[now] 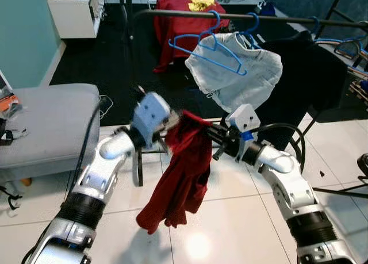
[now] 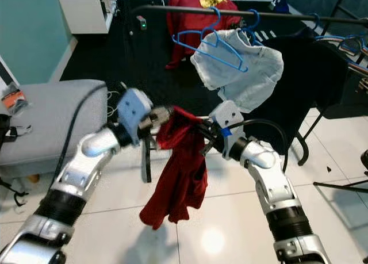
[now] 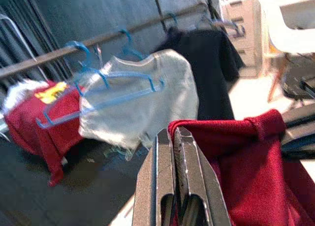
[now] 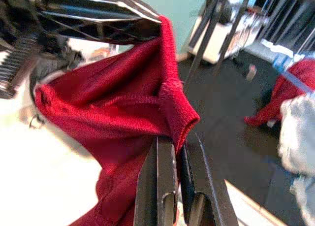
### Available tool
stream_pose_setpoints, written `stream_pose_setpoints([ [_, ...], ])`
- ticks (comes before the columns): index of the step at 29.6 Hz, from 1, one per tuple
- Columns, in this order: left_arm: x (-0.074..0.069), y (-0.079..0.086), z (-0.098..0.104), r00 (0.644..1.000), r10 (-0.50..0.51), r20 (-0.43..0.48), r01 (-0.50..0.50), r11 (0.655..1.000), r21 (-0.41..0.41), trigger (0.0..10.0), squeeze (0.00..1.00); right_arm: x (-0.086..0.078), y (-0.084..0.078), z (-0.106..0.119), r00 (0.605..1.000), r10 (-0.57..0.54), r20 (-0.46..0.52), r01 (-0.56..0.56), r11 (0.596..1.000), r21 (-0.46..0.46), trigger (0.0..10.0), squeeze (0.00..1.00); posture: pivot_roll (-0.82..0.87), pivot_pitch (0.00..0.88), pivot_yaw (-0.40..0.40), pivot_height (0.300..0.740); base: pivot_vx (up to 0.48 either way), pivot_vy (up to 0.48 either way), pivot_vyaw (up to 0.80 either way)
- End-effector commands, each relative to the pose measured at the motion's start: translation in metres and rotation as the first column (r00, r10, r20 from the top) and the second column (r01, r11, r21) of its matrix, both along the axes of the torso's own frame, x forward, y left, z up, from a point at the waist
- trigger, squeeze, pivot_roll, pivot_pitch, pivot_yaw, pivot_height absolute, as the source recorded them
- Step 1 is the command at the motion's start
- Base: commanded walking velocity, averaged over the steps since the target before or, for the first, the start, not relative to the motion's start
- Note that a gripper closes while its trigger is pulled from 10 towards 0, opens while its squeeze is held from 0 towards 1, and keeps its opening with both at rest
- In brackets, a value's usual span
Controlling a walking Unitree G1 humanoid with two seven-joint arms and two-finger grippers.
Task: Hang hanger
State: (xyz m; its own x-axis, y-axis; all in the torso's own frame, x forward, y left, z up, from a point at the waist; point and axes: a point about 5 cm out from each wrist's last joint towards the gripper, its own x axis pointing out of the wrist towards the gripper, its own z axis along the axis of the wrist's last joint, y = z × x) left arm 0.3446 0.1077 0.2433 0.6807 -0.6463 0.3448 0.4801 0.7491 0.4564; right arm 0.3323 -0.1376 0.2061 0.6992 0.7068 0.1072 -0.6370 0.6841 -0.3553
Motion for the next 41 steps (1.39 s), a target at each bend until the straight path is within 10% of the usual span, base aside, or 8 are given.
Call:
stream_pose_setpoints([
  [1, 0.002, 0.013, 0.005, 0.998, 0.058, 0.024, -0.056, 0.996, -0.066, 0.0, 0.00, 0.000, -0.013, -0.002, 0.998, -0.058, -0.002, 0.058, 0.998, 0.008, 0.0, 0.00, -0.07, 0.123, -0.028, 0.740, 0.000, 0.000, 0.00],
  [16, -0.001, 0.005, -0.001, 1.000, 0.007, 0.016, -0.006, 0.999, -0.039, 0.0, 0.00, 0.002, -0.016, 0.005, 0.996, -0.091, 0.027, 0.090, 0.995, 0.035, 0.0, 0.00, -0.07, 0.123, -0.028, 0.740, 0.000, 0.000, 0.00],
  [17, -0.001, 0.005, -0.001, 1.000, 0.007, 0.016, -0.006, 0.999, -0.039, 0.0, 0.00, 0.002, -0.016, 0.005, 0.995, -0.091, 0.027, 0.090, 0.995, 0.035, 1.8, 0.00, -0.07, 0.124, -0.028, 0.740, 0.000, 0.000, 0.00],
  [21, -0.001, 0.005, -0.001, 1.000, 0.004, 0.017, -0.004, 0.999, -0.038, 0.0, 0.00, 0.002, -0.016, 0.005, 0.995, -0.094, 0.023, 0.093, 0.995, 0.036, 1.8, 0.00, -0.07, 0.127, -0.029, 0.740, 0.000, 0.000, 0.00],
  [22, -0.002, 0.005, -0.001, 1.000, 0.005, 0.020, -0.004, 0.999, -0.041, 0.0, 0.00, 0.001, -0.016, 0.002, 0.996, -0.090, 0.010, 0.090, 0.995, 0.040, 10.0, 1.00, -0.07, 0.133, -0.032, 0.740, 0.000, 0.000, 0.00],
  [26, -0.001, 0.006, -0.004, 1.000, 0.002, 0.012, -0.002, 1.000, -0.017, 0.0, 0.00, -0.001, -0.015, -0.006, 0.994, -0.105, 0.004, 0.105, 0.994, 0.028, 10.0, 1.00, -0.06, 0.044, -0.010, 0.740, 0.000, 0.000, 0.00],
  [27, 0.007, 0.008, -0.001, 0.999, 0.033, 0.004, -0.033, 0.999, 0.014, 0.0, 0.00, -0.001, -0.013, -0.010, 0.995, -0.099, -0.008, 0.099, 0.995, 0.020, 10.0, 0.00, -0.06, 0.078, -0.019, 0.740, 0.000, 0.000, 0.00],
  [41, 0.030, 0.015, -0.015, 0.973, 0.192, -0.129, -0.174, 0.975, 0.135, 0.0, 0.00, -0.012, -0.016, -0.079, 0.920, -0.341, -0.195, 0.354, 0.934, 0.036, 10.0, 0.00, -0.07, 0.087, -0.024, 0.740, 0.000, 0.000, 0.00],
])
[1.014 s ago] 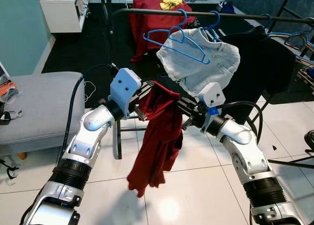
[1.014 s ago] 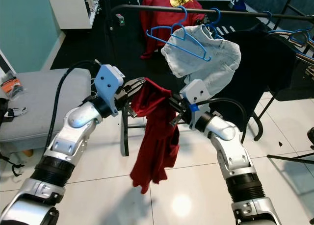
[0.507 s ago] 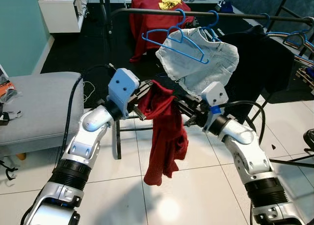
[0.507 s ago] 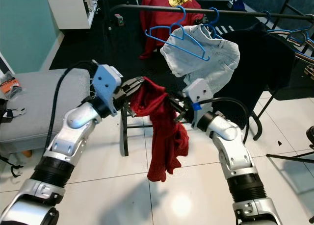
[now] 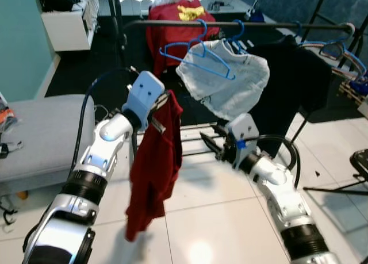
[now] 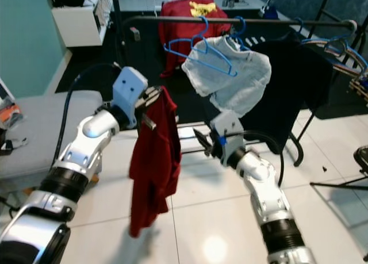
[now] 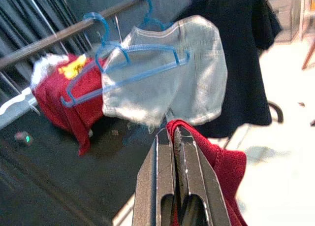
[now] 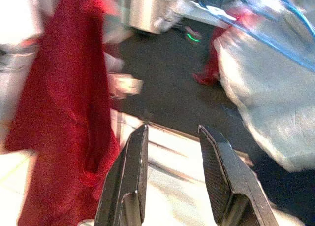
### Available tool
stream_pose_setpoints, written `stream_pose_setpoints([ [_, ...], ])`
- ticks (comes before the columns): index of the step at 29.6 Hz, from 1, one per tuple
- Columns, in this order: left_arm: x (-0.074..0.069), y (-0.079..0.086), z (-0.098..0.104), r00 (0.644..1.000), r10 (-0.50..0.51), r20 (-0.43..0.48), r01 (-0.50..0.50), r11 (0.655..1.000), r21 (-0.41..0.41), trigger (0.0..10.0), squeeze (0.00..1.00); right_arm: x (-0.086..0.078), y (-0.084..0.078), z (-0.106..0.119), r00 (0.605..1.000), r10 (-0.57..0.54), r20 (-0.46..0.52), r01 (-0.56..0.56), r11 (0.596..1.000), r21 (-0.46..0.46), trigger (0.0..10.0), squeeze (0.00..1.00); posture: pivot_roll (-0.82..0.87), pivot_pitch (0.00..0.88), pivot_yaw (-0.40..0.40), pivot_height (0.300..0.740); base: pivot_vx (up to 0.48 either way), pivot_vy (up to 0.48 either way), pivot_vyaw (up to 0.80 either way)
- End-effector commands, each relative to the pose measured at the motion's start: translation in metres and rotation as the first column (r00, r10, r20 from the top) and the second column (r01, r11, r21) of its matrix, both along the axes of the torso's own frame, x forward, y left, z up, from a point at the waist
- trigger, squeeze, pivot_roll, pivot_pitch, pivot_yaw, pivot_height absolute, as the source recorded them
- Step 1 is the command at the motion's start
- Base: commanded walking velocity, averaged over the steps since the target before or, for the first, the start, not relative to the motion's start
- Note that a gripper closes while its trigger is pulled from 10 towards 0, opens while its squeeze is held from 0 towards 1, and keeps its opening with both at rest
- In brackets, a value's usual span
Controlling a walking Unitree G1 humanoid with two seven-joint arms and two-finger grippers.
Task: Hang hanger
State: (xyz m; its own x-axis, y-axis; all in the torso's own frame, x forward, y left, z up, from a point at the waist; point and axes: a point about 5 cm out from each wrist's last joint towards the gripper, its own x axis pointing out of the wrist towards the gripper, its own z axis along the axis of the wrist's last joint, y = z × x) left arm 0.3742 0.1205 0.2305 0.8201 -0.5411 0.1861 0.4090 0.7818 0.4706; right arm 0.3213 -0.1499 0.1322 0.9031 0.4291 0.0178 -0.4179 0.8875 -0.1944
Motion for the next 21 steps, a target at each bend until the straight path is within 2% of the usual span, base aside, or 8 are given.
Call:
stream_pose_setpoints([
  [1, -0.001, 0.003, -0.011, 0.999, 0.016, -0.049, -0.014, 0.999, 0.040, 0.0, 0.00, -0.008, -0.010, -0.029, 0.987, -0.120, -0.103, 0.120, 0.993, -0.013, 10.0, 0.00, -0.06, 0.086, -0.024, 0.740, 0.000, 0.000, 0.00],
  [7, -0.001, 0.005, -0.018, 0.995, 0.033, -0.096, -0.029, 0.999, 0.035, 0.0, 0.00, -0.018, -0.019, -0.056, 0.952, -0.211, -0.220, 0.210, 0.977, -0.029, 10.0, 0.00, -0.06, 0.092, -0.024, 0.740, 0.000, 0.000, 0.00],
  [8, 0.001, 0.009, -0.031, 0.978, 0.075, -0.197, -0.088, 0.994, -0.059, 0.0, 0.00, -0.028, -0.031, -0.076, 0.896, -0.329, -0.299, 0.341, 0.940, -0.014, 10.0, 0.00, -0.06, 0.100, -0.014, 0.740, 0.000, 0.000, 0.00],
  [14, 0.001, 0.008, -0.053, 0.933, 0.084, -0.350, -0.188, 0.944, -0.273, 0.0, 0.00, -0.028, -0.039, -0.064, 0.876, -0.424, -0.229, 0.455, 0.885, 0.102, 10.0, 0.00, -0.06, 0.113, -0.013, 0.740, 0.000, 0.000, 0.00],
  [15, -0.002, 0.004, -0.062, 0.917, 0.066, -0.392, -0.206, 0.923, -0.326, 8.1, 0.00, -0.028, -0.037, -0.059, 0.880, -0.432, -0.197, 0.459, 0.880, 0.124, 10.0, 0.00, -0.06, 0.116, -0.016, 0.740, 0.000, 0.000, 0.00],
  [17, -0.002, 0.004, -0.062, 0.917, 0.066, -0.392, -0.206, 0.923, -0.326, 8.1, 0.00, -0.028, -0.037, -0.059, 0.880, -0.432, -0.197, 0.459, 0.880, 0.124, 10.0, 0.00, -0.06, 0.116, -0.016, 0.740, 0.000, 0.000, 0.00],
  [18, -0.006, 0.001, -0.069, 0.904, 0.050, -0.424, -0.219, 0.907, -0.360, 10.0, 0.00, -0.028, -0.035, -0.055, 0.884, -0.437, -0.168, 0.460, 0.876, 0.143, 10.0, 0.00, -0.07, 0.118, -0.018, 0.740, 0.000, 0.000, 0.00],
  [21, -0.011, -0.004, -0.077, 0.896, 0.045, -0.442, -0.222, 0.907, -0.358, 10.0, 0.00, -0.028, -0.035, -0.052, 0.875, -0.458, -0.155, 0.480, 0.863, 0.156, 10.0, 0.00, -0.06, 0.126, -0.022, 0.740, 0.000, 0.000, 0.00],
])
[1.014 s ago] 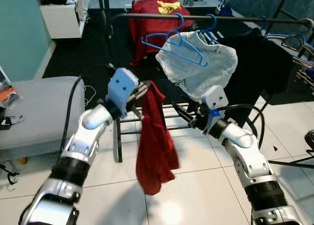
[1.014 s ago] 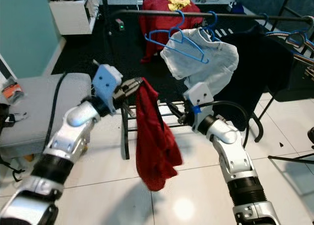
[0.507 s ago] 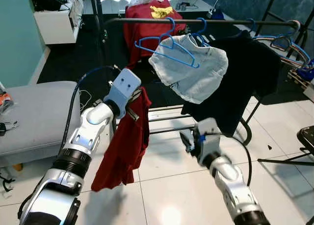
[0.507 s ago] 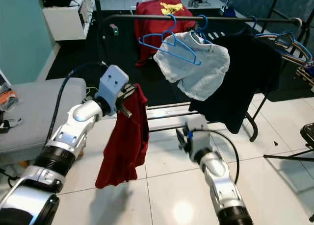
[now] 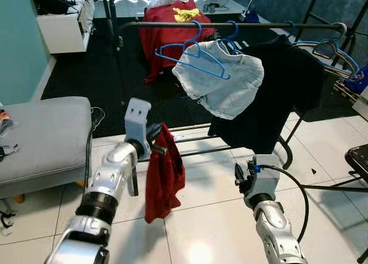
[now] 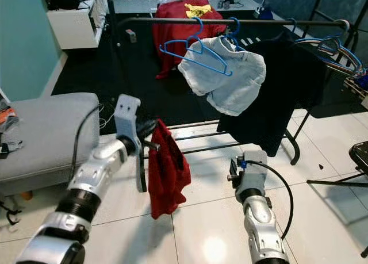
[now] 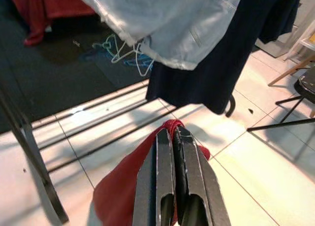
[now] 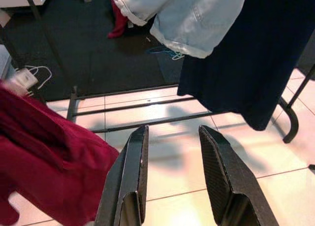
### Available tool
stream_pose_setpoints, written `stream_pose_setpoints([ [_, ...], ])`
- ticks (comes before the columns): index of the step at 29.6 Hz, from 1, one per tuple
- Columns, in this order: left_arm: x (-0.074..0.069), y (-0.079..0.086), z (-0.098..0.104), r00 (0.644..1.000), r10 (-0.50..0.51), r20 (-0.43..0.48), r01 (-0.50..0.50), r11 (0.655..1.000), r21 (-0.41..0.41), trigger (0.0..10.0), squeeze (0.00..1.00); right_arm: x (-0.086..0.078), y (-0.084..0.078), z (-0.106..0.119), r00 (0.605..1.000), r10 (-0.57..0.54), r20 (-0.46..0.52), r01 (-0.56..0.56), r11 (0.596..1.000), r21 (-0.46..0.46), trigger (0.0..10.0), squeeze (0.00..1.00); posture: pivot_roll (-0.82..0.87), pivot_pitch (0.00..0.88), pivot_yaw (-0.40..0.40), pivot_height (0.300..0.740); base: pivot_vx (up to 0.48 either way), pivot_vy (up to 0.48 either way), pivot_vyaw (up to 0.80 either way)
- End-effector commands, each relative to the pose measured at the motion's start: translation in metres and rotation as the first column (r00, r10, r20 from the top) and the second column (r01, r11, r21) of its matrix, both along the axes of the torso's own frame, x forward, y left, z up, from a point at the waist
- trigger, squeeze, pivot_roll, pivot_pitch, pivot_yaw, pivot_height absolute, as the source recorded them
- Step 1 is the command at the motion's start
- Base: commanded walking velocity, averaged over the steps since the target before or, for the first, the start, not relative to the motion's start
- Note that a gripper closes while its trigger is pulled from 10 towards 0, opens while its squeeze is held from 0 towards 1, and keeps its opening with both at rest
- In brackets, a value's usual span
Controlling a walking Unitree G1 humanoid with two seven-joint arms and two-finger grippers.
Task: Hang hanger
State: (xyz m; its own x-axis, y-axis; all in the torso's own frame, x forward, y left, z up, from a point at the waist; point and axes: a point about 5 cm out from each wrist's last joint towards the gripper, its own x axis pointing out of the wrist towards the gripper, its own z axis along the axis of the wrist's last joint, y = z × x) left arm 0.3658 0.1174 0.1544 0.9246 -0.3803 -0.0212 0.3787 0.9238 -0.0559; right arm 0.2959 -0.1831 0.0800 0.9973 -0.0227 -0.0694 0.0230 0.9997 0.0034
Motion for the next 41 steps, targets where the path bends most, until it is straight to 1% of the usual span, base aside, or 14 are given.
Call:
stream_pose_setpoints([
  [1, -0.009, -0.006, -0.006, 1.000, -0.015, -0.006, 0.015, 1.000, -0.003, 10.0, 0.00, 0.000, -0.003, 0.007, 0.998, -0.054, 0.028, 0.054, 0.998, 0.014, 10.0, 0.00, -0.06, 0.128, -0.022, 0.740, 0.000, 0.000, 0.00],
  [2, -0.009, -0.006, -0.006, 1.000, -0.015, -0.006, 0.015, 1.000, -0.003, 10.0, 0.00, 0.000, -0.003, 0.007, 0.998, -0.054, 0.028, 0.054, 0.998, 0.014, 10.0, 0.00, -0.06, 0.128, -0.022, 0.740, 0.000, 0.000, 0.00],
  [3, -0.013, -0.010, -0.008, 1.000, -0.020, 0.006, 0.020, 1.000, 0.022, 10.0, 0.00, 0.003, -0.004, 0.012, 0.996, -0.076, 0.038, 0.076, 0.997, 0.012, 10.0, 0.00, -0.06, 0.130, -0.023, 0.740, 0.000, 0.000, 0.00],
  [6, -0.017, -0.012, -0.011, 1.000, -0.028, 0.009, 0.027, 0.999, 0.033, 10.0, 0.00, 0.006, -0.006, 0.017, 0.995, -0.092, 0.044, 0.092, 0.996, 0.009, 10.0, 0.00, -0.07, 0.133, -0.025, 0.740, 0.000, 0.000, 0.00],
  [7, -0.021, -0.015, -0.013, 0.999, -0.037, 0.018, 0.037, 0.999, 0.038, 10.0, 0.00, 0.009, -0.007, 0.023, 0.994, -0.098, 0.053, 0.098, 0.995, 0.009, 10.0, 0.00, -0.07, 0.134, -0.027, 0.740, 0.000, 0.000, 0.00],
  [11, -0.027, -0.021, -0.017, 0.998, -0.062, 0.030, 0.061, 0.997, 0.046, 10.0, 0.00, 0.011, -0.007, 0.027, 0.994, -0.087, 0.068, 0.086, 0.996, 0.017, 10.0, 0.00, -0.07, 0.135, -0.029, 0.740, 0.000, 0.000, 0.00],
  [13, -0.030, -0.024, -0.019, 0.997, -0.071, 0.038, 0.068, 0.995, 0.075, 10.0, 0.00, 0.010, -0.006, 0.028, 0.993, -0.083, 0.085, 0.081, 0.996, 0.030, 10.0, 0.00, -0.07, 0.137, -0.030, 0.740, 0.000, 0.000, 0.00],
  [16, -0.030, -0.024, -0.019, 0.997, -0.071, 0.038, 0.068, 0.995, 0.075, 10.0, 0.00, 0.010, -0.006, 0.028, 0.993, -0.083, 0.085, 0.081, 0.996, 0.030, 10.0, 0.00, -0.07, 0.137, -0.030, 0.740, 0.000, 0.000, 0.00],
  [18, -0.028, -0.022, -0.021, 0.999, -0.029, 0.026, 0.027, 0.997, 0.067, 10.0, 0.00, 0.009, -0.001, 0.031, 0.992, -0.063, 0.106, 0.061, 0.998, 0.022, 10.0, 0.00, -0.08, 0.139, -0.032, 0.740, 0.000, 0.000, 0.00],
  [24, -0.027, -0.018, -0.021, 1.000, 0.001, 0.025, -0.002, 0.999, 0.049, 10.0, 0.00, 0.009, 0.004, 0.033, 0.991, -0.043, 0.125, 0.042, 0.999, 0.004, 10.0, 0.00, -0.07, 0.138, -0.036, 0.740, 0.000, 0.000, 0.00],
  [28, -0.028, -0.018, -0.017, 0.999, 0.004, 0.044, -0.006, 0.999, 0.032, 10.0, 0.00, 0.010, 0.008, 0.037, 0.988, -0.021, 0.150, 0.024, 1.000, -0.012, 10.0, 0.00, -0.07, 0.138, -0.036, 0.740, 0.000, 0.000, 0.00],
  [33, -0.029, -0.019, -0.016, 0.999, 0.002, 0.052, -0.004, 1.000, 0.029, 10.0, 0.00, 0.010, 0.010, 0.038, 0.987, -0.012, 0.159, 0.015, 1.000, -0.019, 10.0, 0.00, -0.08, 0.139, -0.035, 0.740, 0.000, 0.000, 0.00],
  [39, -0.029, -0.021, -0.014, 0.998, -0.002, 0.063, 0.000, 1.000, 0.023, 10.0, 0.00, 0.008, 0.013, 0.040, 0.986, 0.003, 0.168, 0.001, 1.000, -0.023, 10.0, 0.00, -0.08, 0.141, -0.039, 0.740, 0.312, 0.000, 0.00],
  [41, -0.030, -0.019, -0.012, 0.997, -0.001, 0.072, -0.001, 1.000, 0.016, 10.0, 0.00, 0.008, 0.009, 0.042, 0.985, -0.018, 0.174, 0.017, 1.000, 0.010, 10.0, 0.00, -0.08, 0.135, -0.040, 0.740, 0.381, 0.000, 0.00],
])
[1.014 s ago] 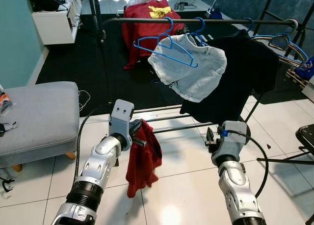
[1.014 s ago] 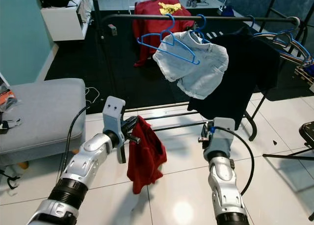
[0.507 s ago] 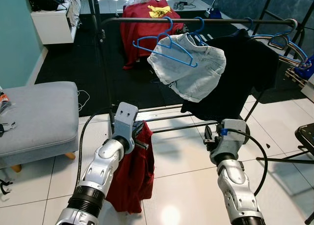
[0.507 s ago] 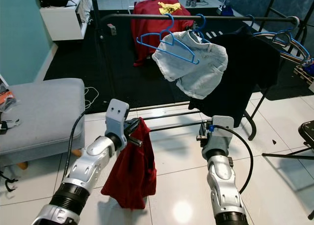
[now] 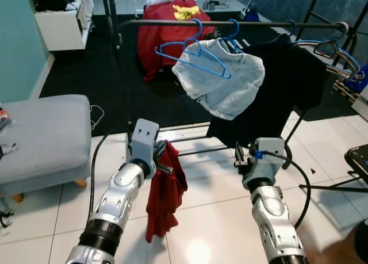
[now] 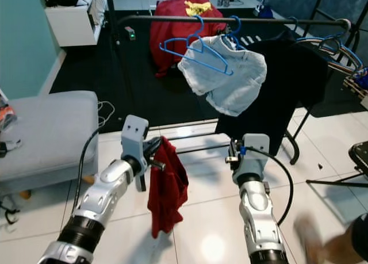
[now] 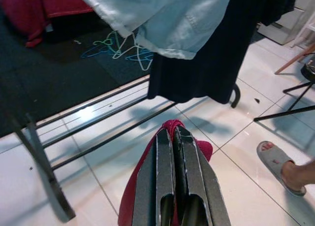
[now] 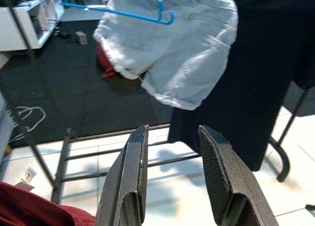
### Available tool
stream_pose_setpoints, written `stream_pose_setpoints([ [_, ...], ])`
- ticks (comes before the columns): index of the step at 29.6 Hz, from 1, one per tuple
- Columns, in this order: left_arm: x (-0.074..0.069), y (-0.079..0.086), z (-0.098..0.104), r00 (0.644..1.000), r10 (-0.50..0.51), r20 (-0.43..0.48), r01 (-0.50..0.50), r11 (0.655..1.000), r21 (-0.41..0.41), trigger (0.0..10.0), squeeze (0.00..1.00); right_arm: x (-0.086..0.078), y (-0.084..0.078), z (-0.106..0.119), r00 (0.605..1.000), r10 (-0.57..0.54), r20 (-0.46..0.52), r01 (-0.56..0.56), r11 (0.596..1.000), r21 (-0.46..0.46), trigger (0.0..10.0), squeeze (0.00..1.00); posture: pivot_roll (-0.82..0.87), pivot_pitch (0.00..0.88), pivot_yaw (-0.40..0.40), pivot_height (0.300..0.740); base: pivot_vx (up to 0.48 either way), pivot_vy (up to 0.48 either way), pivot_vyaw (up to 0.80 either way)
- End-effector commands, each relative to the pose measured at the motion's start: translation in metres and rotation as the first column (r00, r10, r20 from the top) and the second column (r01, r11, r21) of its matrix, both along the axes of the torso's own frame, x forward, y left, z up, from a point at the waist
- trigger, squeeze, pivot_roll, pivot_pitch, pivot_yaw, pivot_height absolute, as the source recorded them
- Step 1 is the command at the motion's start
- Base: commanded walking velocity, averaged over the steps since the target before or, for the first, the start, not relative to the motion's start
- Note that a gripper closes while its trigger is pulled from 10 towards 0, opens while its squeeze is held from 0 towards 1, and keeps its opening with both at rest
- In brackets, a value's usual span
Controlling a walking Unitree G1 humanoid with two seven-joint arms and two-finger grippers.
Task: Hang hanger
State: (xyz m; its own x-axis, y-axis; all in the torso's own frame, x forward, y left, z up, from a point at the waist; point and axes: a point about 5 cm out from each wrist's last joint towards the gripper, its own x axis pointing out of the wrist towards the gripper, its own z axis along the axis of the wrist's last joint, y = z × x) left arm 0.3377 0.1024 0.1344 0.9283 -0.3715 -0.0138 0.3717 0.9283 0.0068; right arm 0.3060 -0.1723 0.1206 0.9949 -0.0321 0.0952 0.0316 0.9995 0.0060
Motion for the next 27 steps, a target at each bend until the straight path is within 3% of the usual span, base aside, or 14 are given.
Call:
stream_pose_setpoints([
  [1, -0.001, -0.004, 0.008, 0.999, -0.009, 0.042, 0.011, 0.999, -0.039, 10.0, 0.00, -0.002, -0.001, 0.002, 1.000, -0.007, 0.010, 0.007, 1.000, 0.011, 10.0, 0.00, -0.08, 0.135, -0.040, 0.740, 0.390, 0.000, 0.00],
  [10, -0.001, -0.005, 0.009, 0.999, -0.006, 0.046, 0.008, 0.999, -0.043, 10.0, 0.00, -0.002, -0.003, 0.004, 1.000, -0.001, 0.022, 0.000, 1.000, 0.012, 10.0, 0.00, -0.08, 0.129, -0.041, 0.740, 0.393, 0.000, -0.42],
  [27, 0.000, -0.009, 0.010, 0.998, -0.018, 0.055, 0.020, 0.999, -0.049, 10.0, 0.00, -0.002, -0.002, 0.016, 0.995, 0.020, 0.094, -0.020, 1.000, -0.002, 10.0, 0.00, -0.09, 0.101, -0.037, 0.740, 0.394, 0.000, 0.00],
])
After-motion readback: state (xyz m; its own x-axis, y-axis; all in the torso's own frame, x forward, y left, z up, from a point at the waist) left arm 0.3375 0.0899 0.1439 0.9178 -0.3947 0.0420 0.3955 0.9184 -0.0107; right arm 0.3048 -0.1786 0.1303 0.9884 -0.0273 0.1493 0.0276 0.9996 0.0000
